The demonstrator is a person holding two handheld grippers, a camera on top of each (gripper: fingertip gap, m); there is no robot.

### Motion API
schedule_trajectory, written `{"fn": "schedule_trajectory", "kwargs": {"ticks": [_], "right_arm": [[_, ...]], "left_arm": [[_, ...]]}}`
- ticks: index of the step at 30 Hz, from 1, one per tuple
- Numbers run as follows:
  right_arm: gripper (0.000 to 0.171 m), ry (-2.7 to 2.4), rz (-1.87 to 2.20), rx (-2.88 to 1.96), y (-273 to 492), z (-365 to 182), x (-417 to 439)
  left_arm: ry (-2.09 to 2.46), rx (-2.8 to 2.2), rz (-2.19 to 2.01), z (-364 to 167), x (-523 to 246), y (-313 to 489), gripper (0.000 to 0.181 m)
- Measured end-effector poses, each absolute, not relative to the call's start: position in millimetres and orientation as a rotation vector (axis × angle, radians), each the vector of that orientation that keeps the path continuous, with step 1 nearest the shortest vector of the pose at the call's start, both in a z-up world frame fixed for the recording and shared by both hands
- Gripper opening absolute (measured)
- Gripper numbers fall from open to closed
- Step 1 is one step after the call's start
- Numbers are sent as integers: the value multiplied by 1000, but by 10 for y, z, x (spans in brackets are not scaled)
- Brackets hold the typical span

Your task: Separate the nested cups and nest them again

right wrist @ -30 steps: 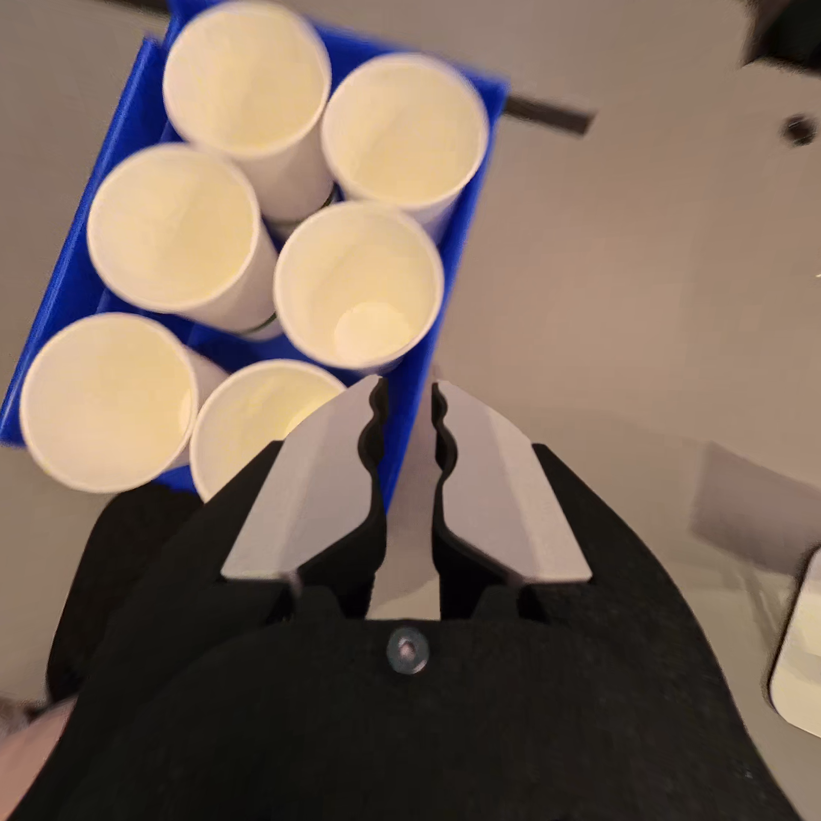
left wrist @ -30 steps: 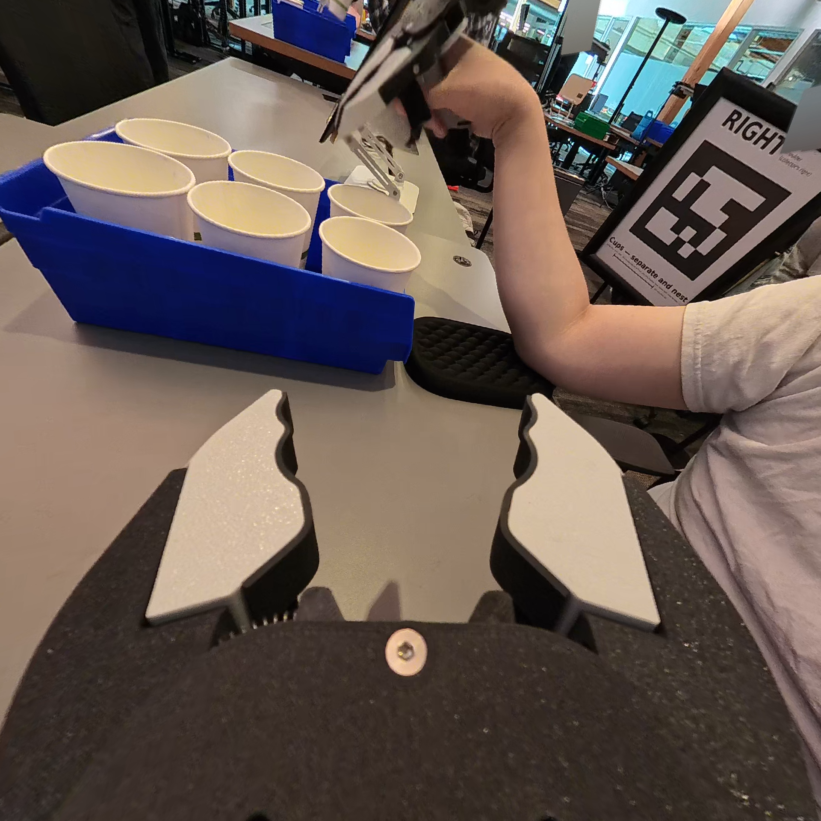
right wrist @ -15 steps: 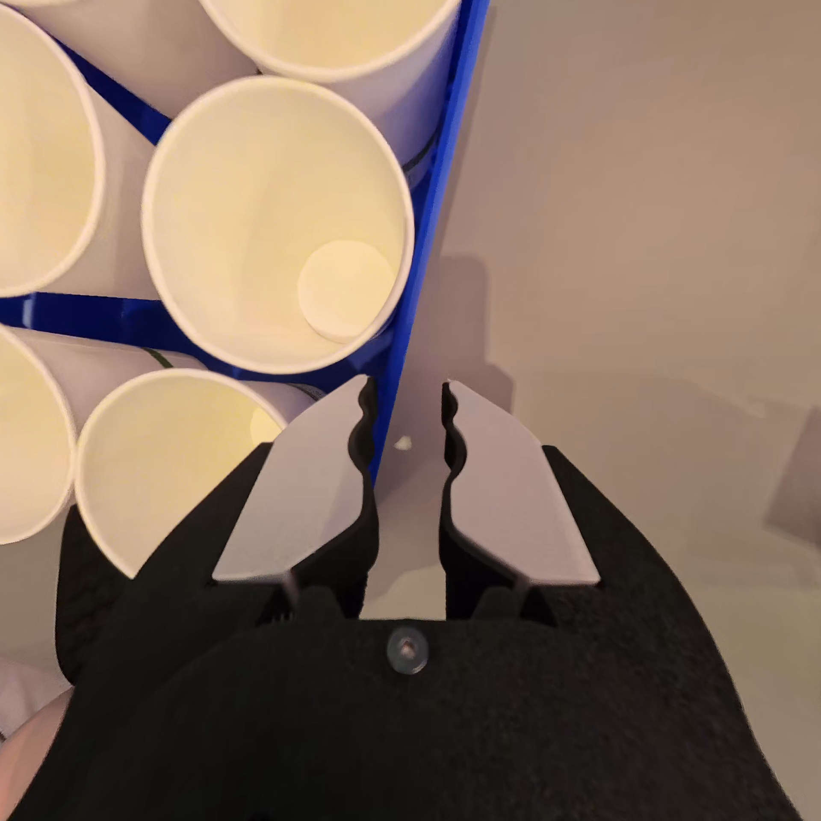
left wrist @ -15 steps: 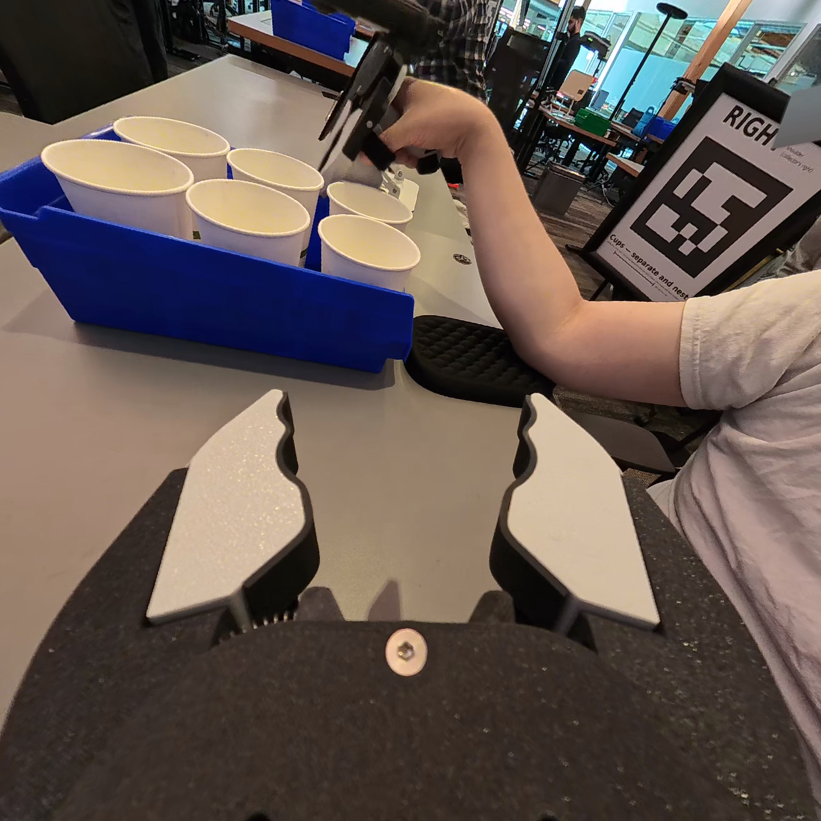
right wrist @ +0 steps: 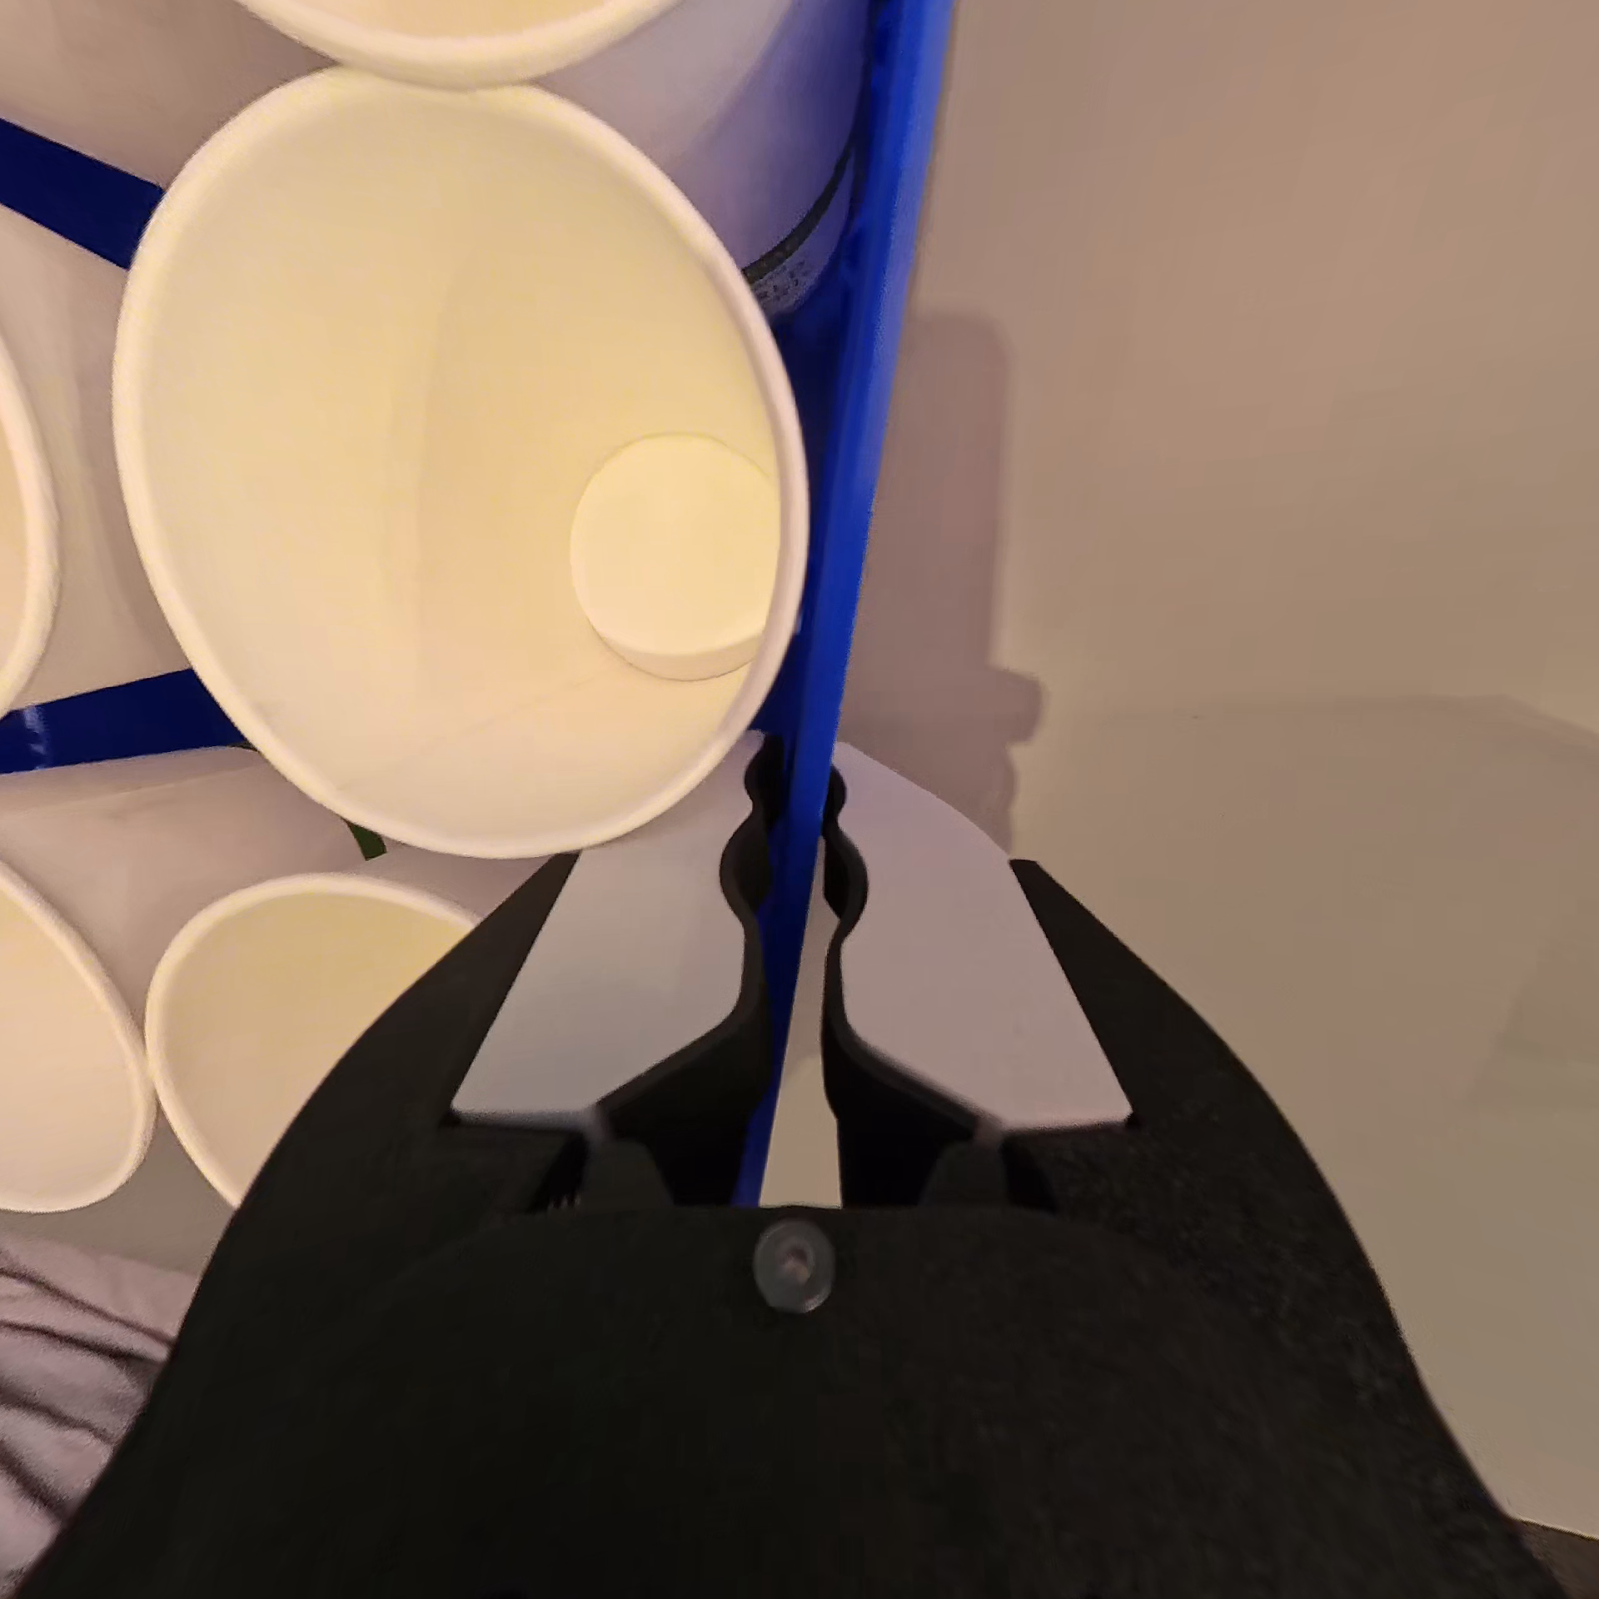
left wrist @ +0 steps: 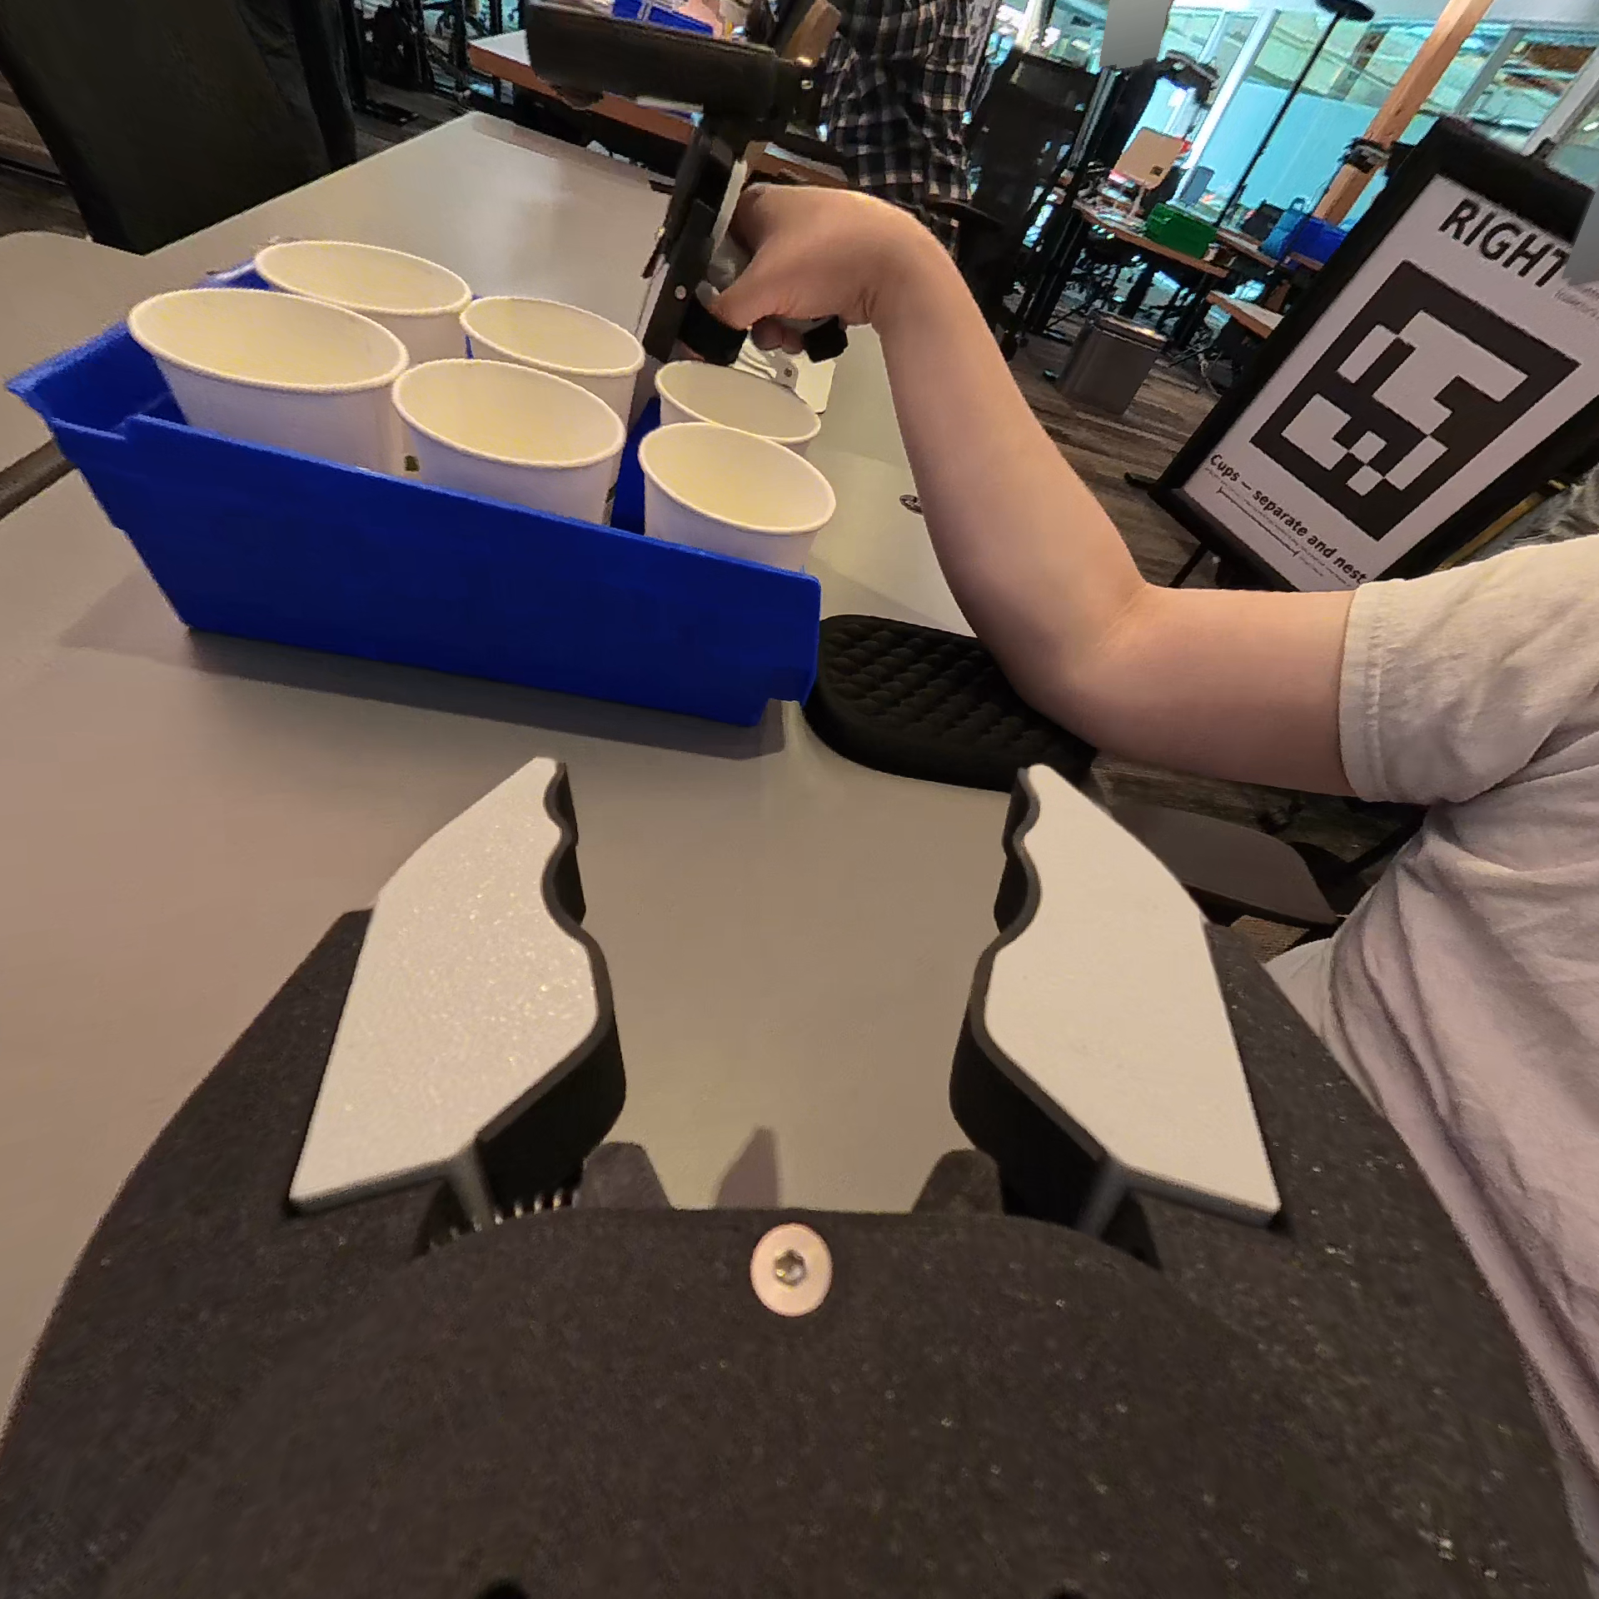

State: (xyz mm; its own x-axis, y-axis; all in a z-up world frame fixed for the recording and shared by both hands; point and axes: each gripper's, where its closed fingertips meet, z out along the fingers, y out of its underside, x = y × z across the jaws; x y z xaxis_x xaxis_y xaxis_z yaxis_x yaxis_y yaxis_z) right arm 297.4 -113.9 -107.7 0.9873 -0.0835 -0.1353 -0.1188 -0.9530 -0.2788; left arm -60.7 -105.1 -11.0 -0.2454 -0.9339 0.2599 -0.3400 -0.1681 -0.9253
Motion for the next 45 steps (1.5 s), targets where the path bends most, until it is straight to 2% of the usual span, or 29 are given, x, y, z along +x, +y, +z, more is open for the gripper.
{"fn": "schedule_trajectory", "kwargs": {"ticks": [5, 9, 15, 18, 22, 26, 27, 29, 30, 39, 45], "right_arm": [[4, 158, 175, -2851, -1142, -1081, 2969], [4, 180, 156, -2870, -1146, -1083, 2970], [4, 180, 168, -2864, -1145, -1084, 2972], [4, 173, 158, -2867, -1145, -1084, 2971], [4, 170, 161, -2862, -1146, -1084, 2971], [4, 168, 162, -2858, -1143, -1084, 2971], [4, 167, 159, -2860, -1144, -1085, 2971], [4, 164, 155, -2862, -1143, -1085, 2971], [4, 165, 156, -2862, -1143, -1085, 2972], [4, 157, 156, -2866, -1143, -1085, 2964], [4, 128, 157, -2888, -1137, -1086, 2899]], "left_arm": [[1499, -1653, -1128, -200, -766, -644, 86], [1322, -1885, -780, -141, -1191, -143, 78], [814, -2105, -45, 234, -2768, 666, 63], [663, -2330, -62, 2, -3235, 703, 67], [692, -2524, -231, -390, -3175, 625, 62], [798, -2660, -1, -756, -3173, 584, 59], [817, -2680, -36, -805, -3086, 557, 54], [862, -2693, -9, -888, -3020, 538, 30], [872, -2699, 53, -924, -3046, 547, 25], [781, -2736, 94, -954, -3058, 562, 13], [952, -2682, 159, -957, -2777, 398, 10]]}}
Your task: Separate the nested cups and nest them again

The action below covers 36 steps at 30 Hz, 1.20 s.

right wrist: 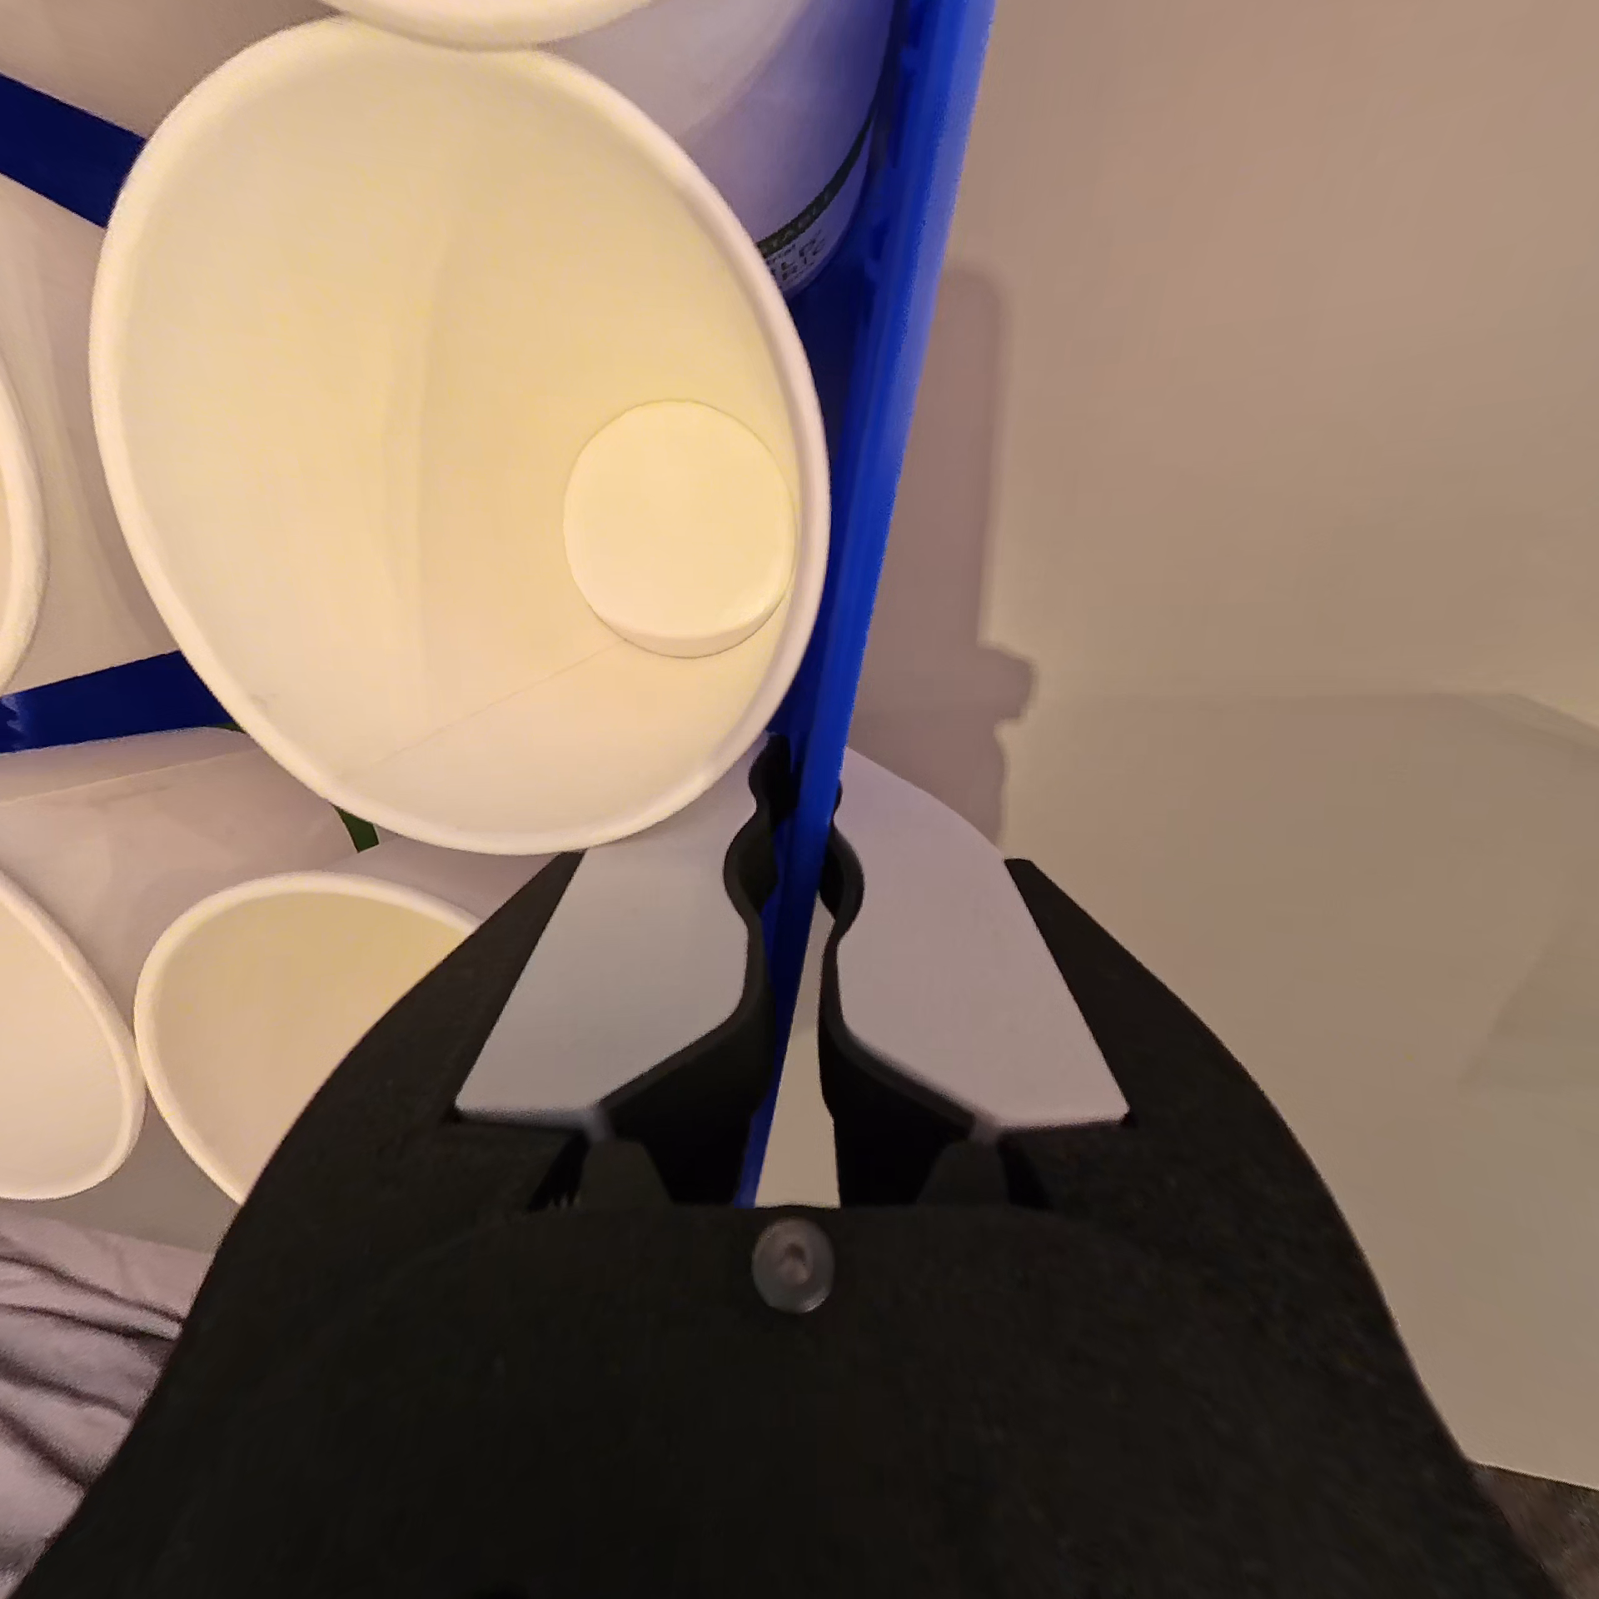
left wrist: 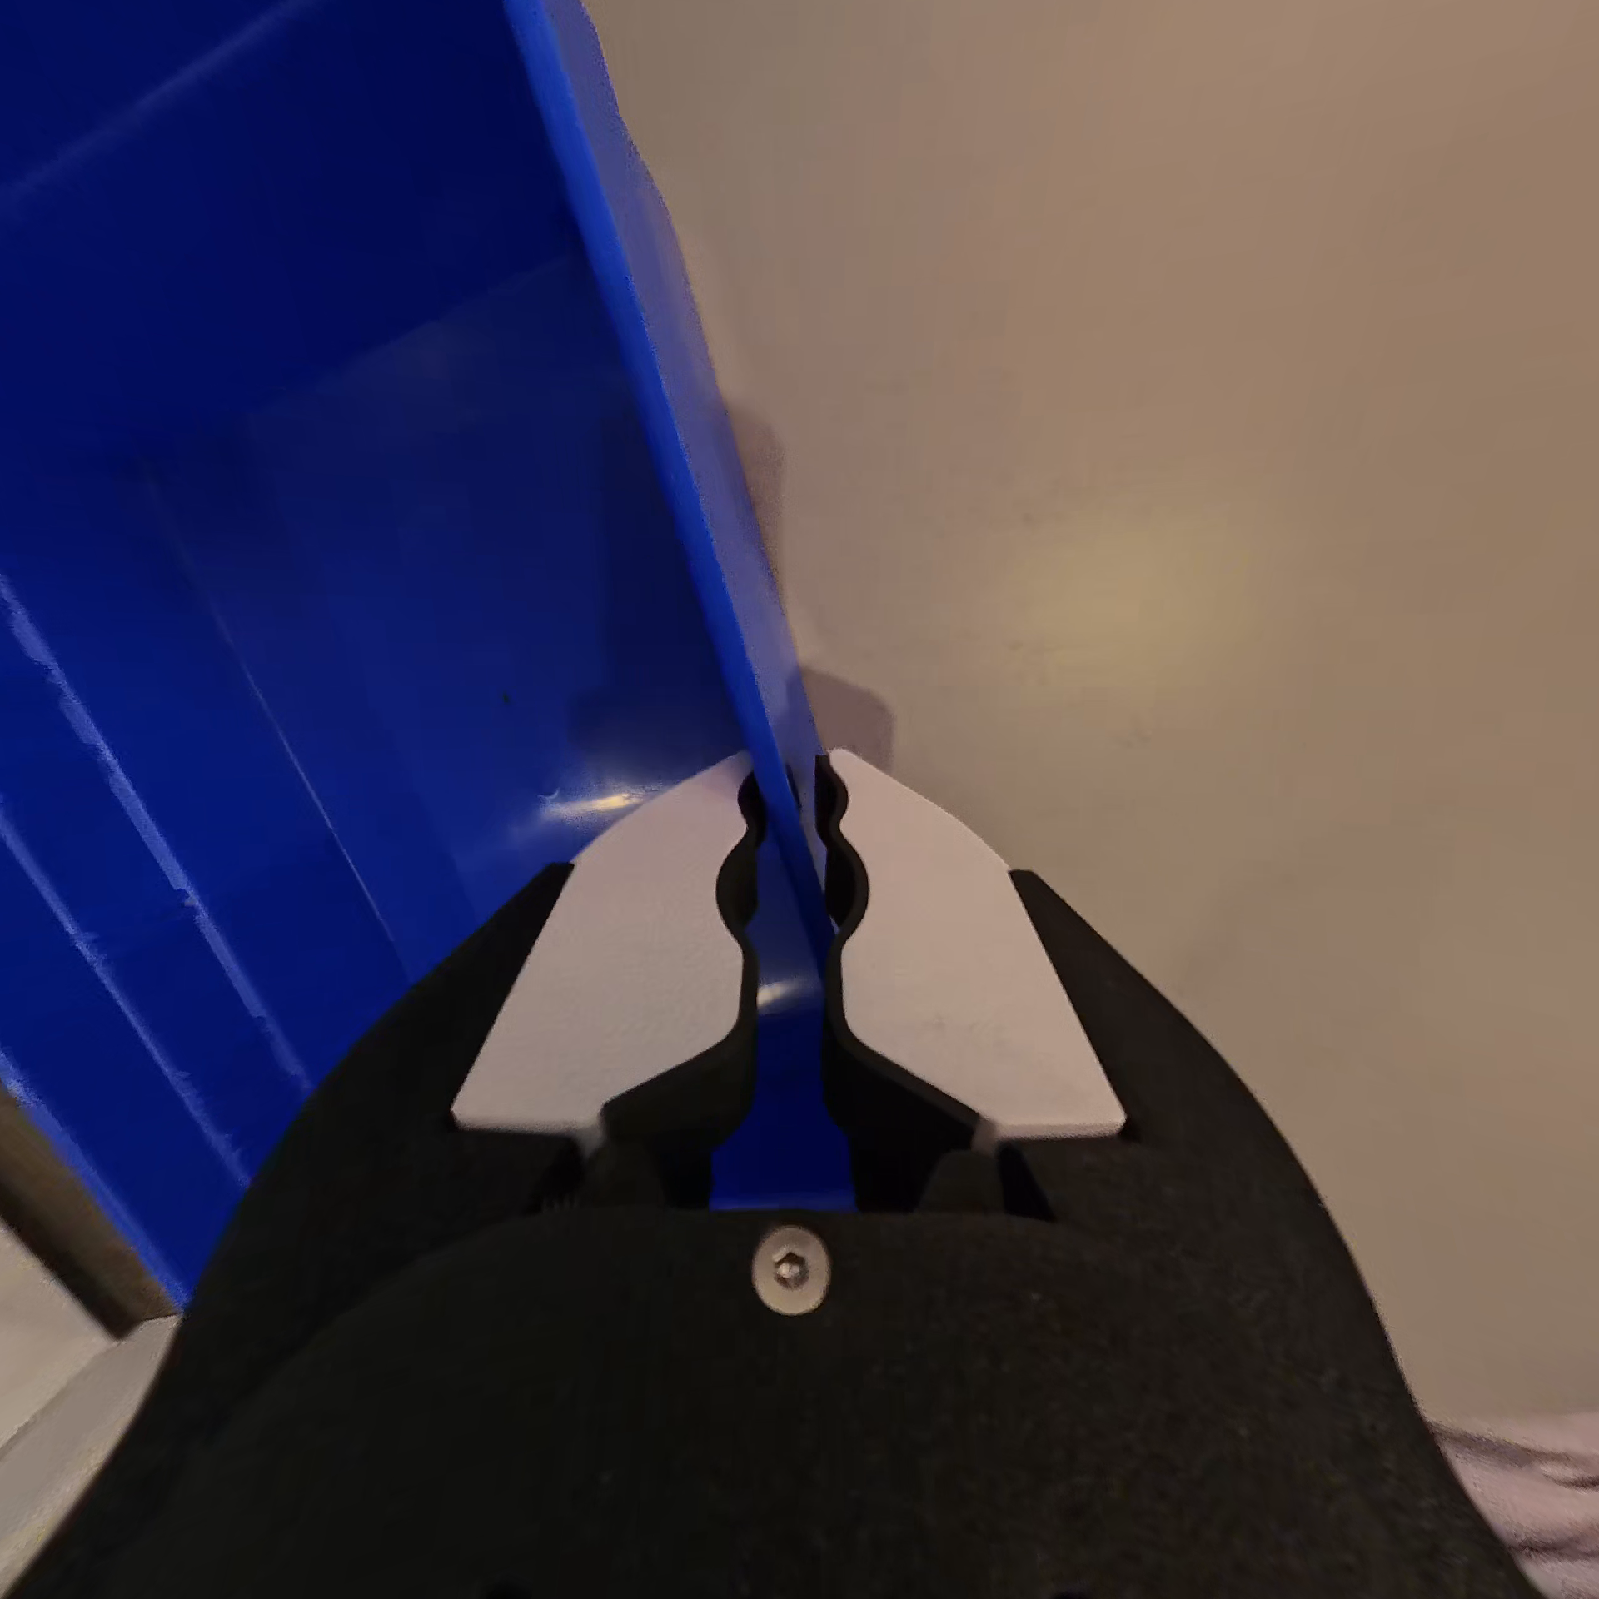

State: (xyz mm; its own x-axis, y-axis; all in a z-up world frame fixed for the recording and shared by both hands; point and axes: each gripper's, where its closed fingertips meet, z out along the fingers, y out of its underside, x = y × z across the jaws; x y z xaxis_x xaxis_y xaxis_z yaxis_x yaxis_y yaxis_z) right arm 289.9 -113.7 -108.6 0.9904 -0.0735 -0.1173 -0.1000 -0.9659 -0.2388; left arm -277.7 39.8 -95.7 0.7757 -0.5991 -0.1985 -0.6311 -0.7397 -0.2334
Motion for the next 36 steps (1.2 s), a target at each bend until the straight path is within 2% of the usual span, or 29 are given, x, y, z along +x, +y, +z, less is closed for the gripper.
{"fn": "schedule_trajectory", "kwargs": {"ticks": [15, 26, 36], "right_arm": [[5, -106, 187, -2928, -825, -1080, 2306], [5, -275, 180, -2875, -436, -1075, 1637], [9, -238, 250, -2905, -418, -1128, 1547]], "left_arm": [[1276, -2309, 102, -968, -1592, 55, 8], [1320, -2240, 5, -971, -1300, -105, 9], [1318, -2247, -66, -977, -1242, -127, 21]]}}
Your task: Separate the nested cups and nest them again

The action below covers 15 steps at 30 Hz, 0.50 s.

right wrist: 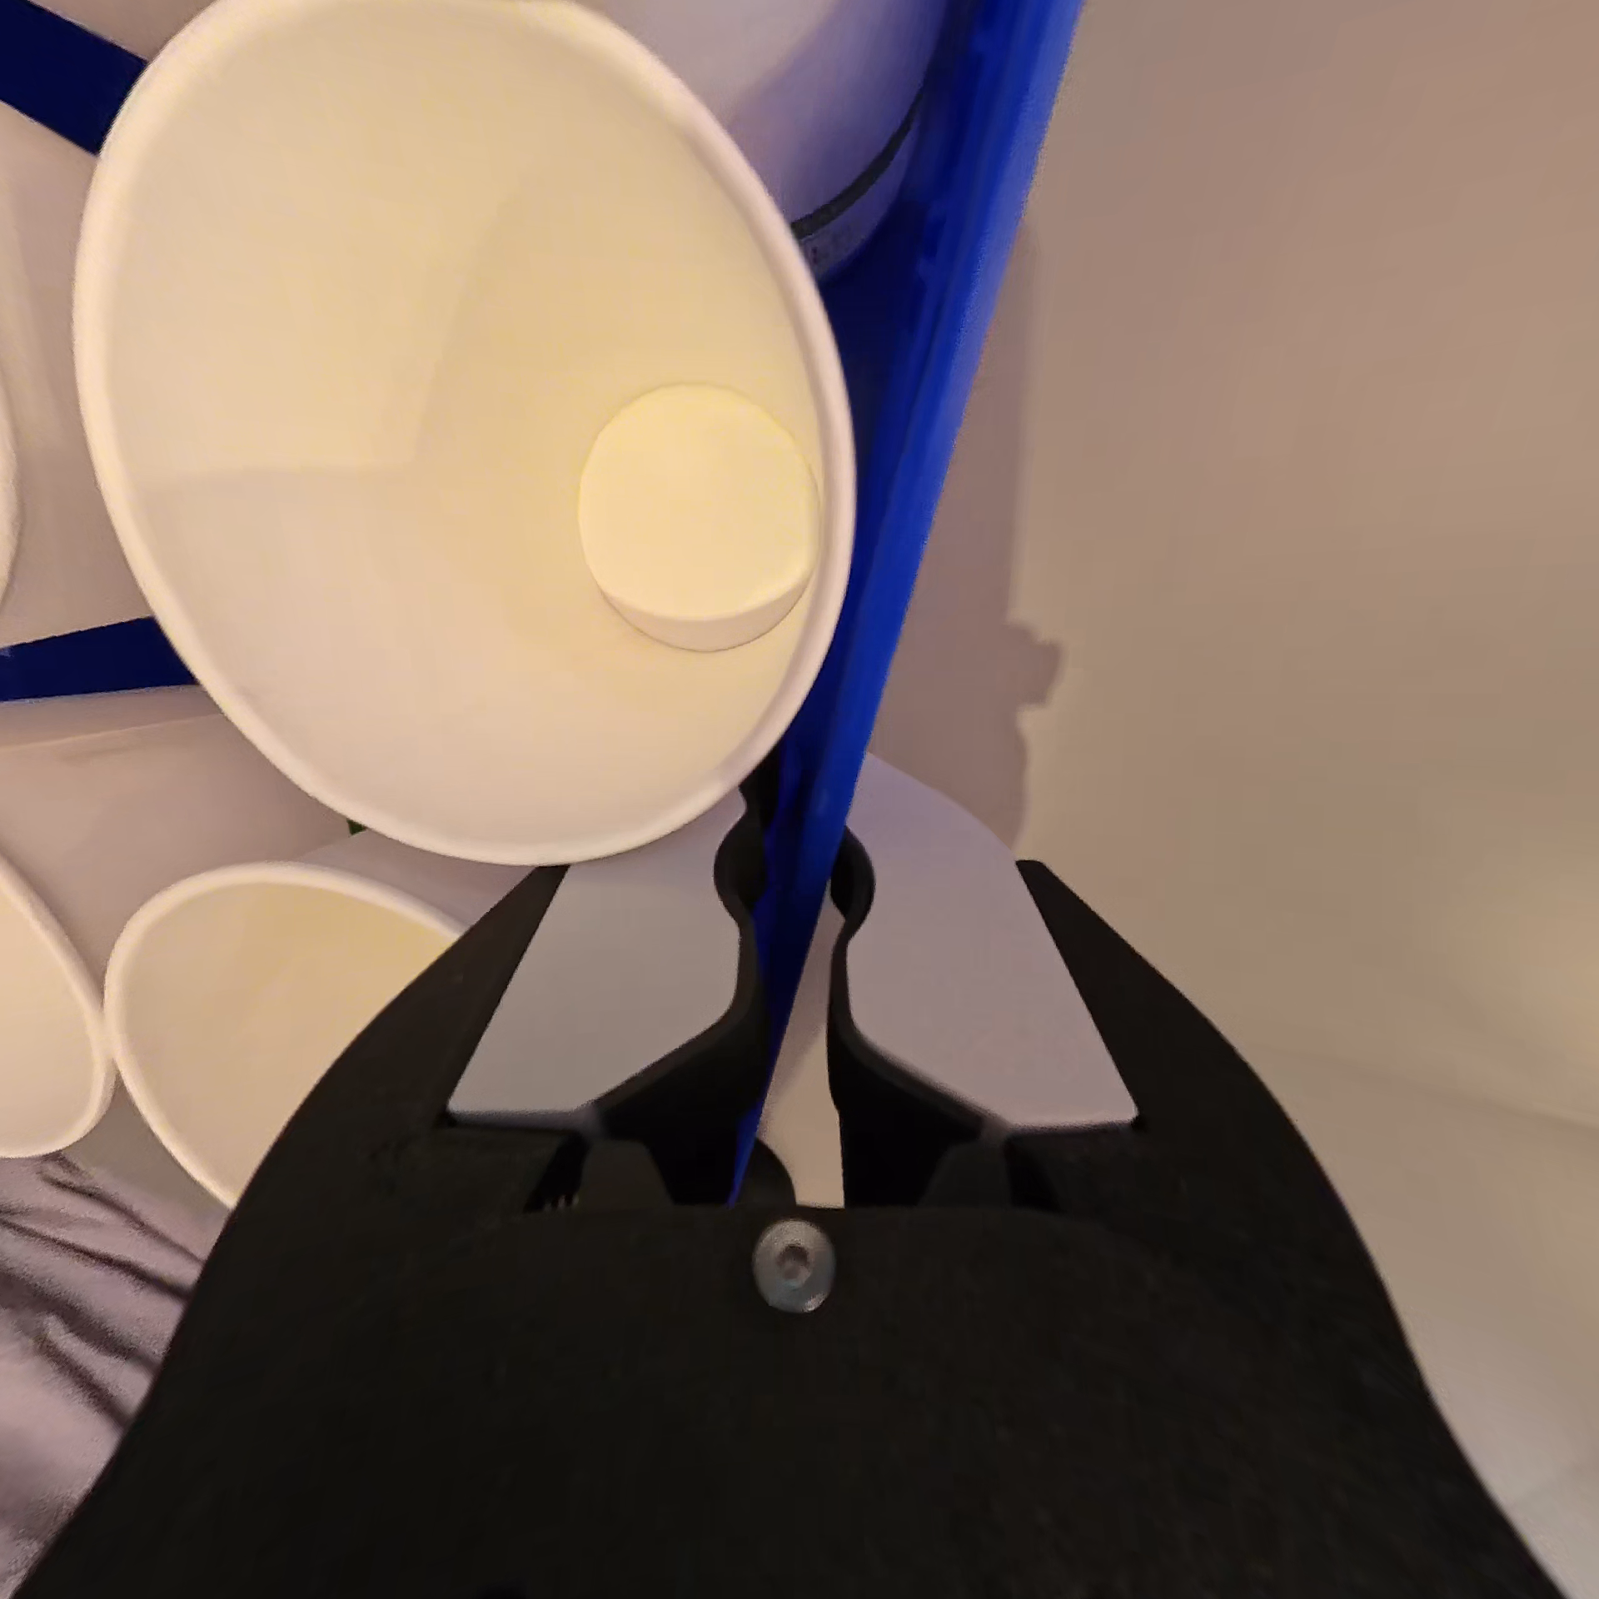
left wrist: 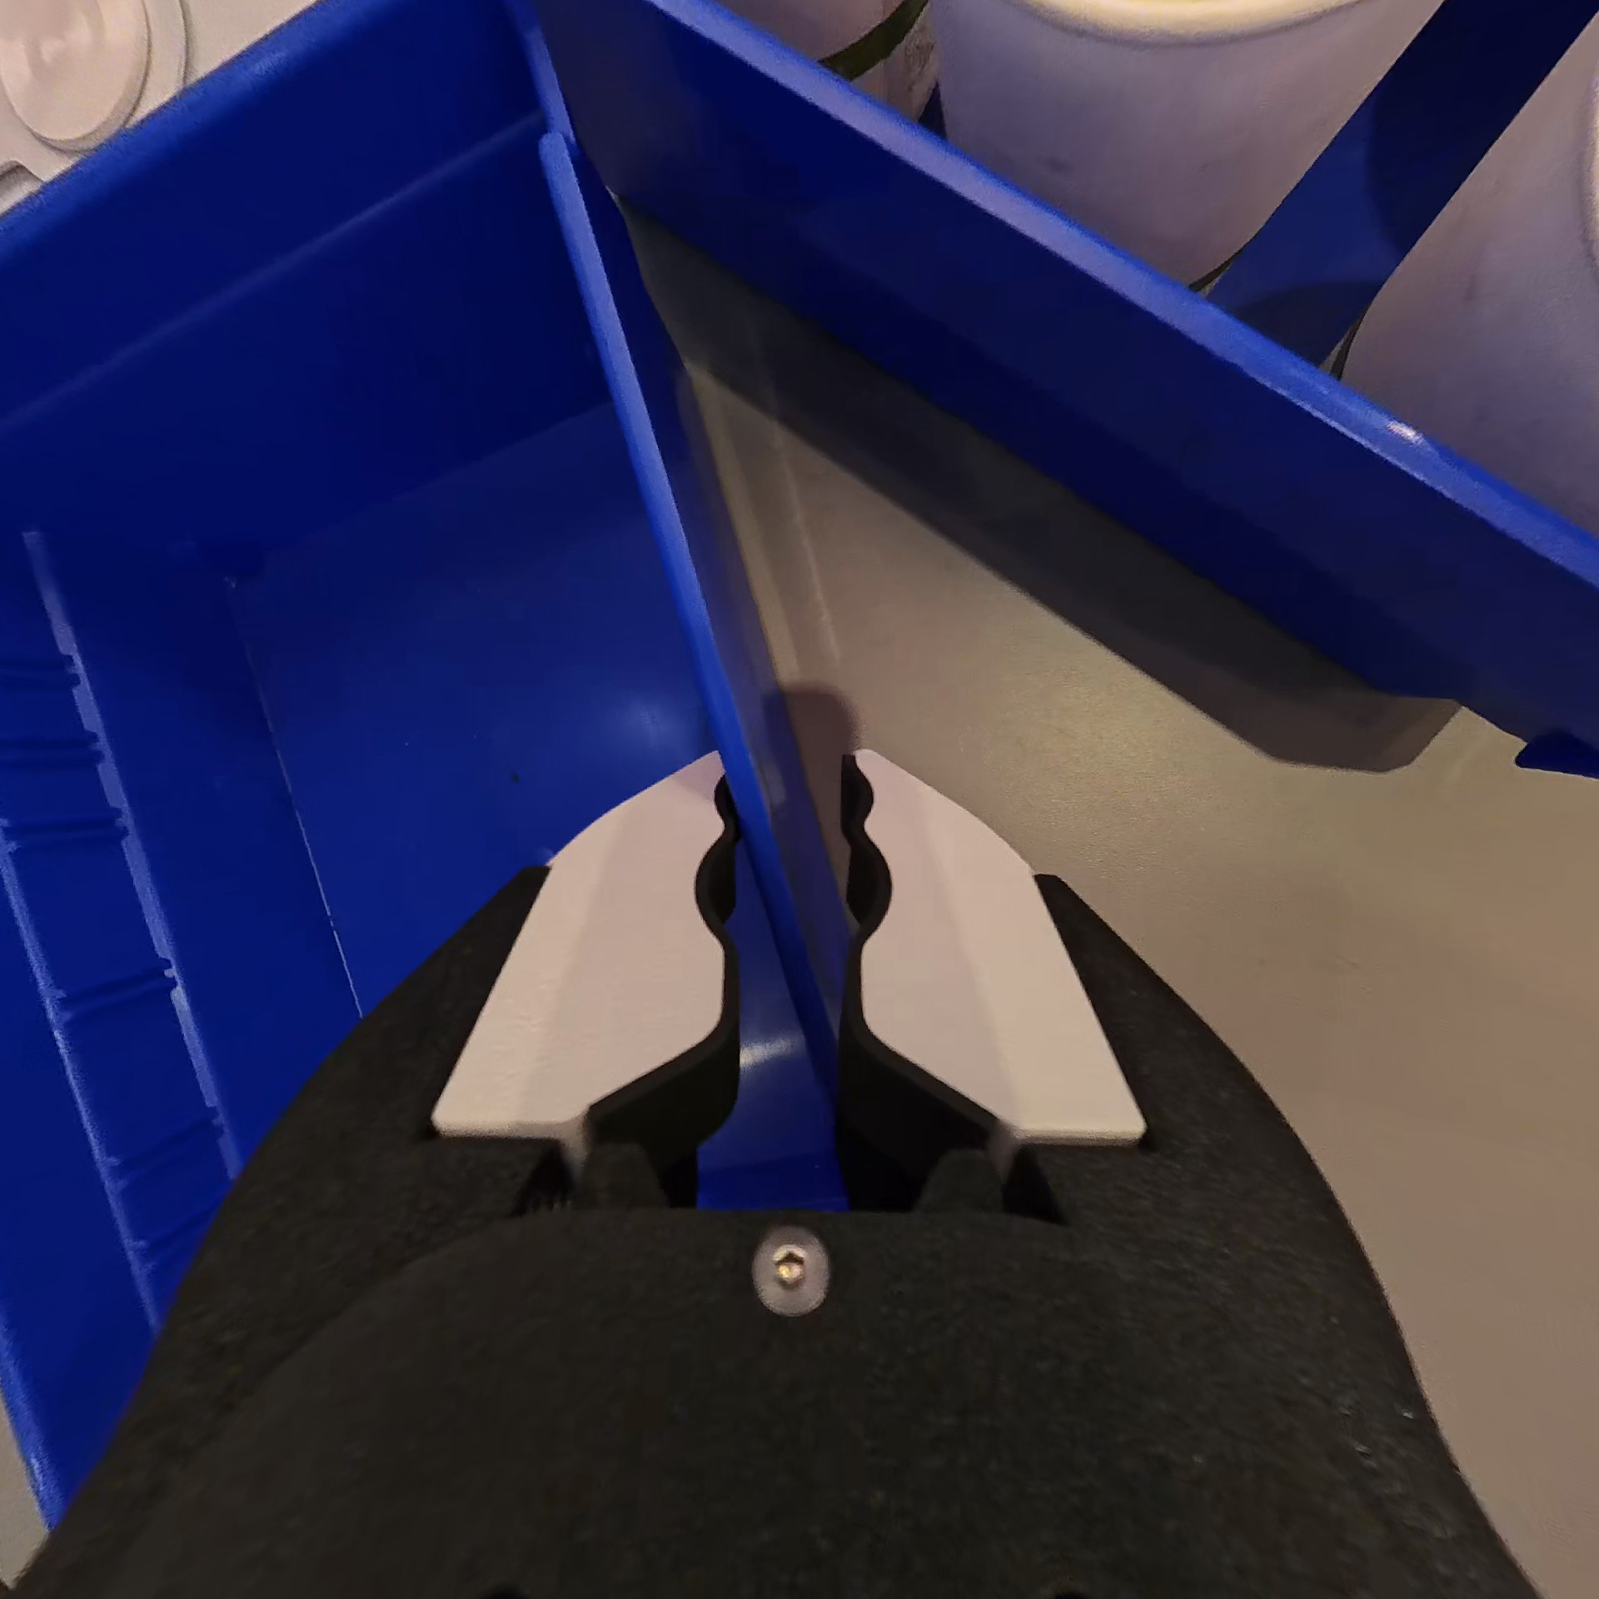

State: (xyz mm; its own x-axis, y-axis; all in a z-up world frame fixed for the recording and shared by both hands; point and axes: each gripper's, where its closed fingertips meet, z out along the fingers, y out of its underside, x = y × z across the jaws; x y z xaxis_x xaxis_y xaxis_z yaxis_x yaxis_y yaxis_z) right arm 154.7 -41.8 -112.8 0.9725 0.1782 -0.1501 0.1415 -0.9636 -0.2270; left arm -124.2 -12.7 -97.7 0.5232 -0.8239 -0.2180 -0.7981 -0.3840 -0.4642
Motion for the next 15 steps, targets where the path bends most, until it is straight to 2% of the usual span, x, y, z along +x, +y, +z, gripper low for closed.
{"fn": "schedule_trajectory", "kwargs": {"ticks": [4, 9, 15], "right_arm": [[6, -238, 258, -2905, -415, -1131, 1562], [5, -212, 292, -2919, -445, -1131, 1562], [9, -177, 383, -2915, -474, -1127, 1555]], "left_arm": [[1295, -2229, -133, -896, -1218, -105, 22], [1283, -2163, -107, -704, -1269, -57, 37], [1301, -2155, -140, -603, -1311, -106, 39]]}}
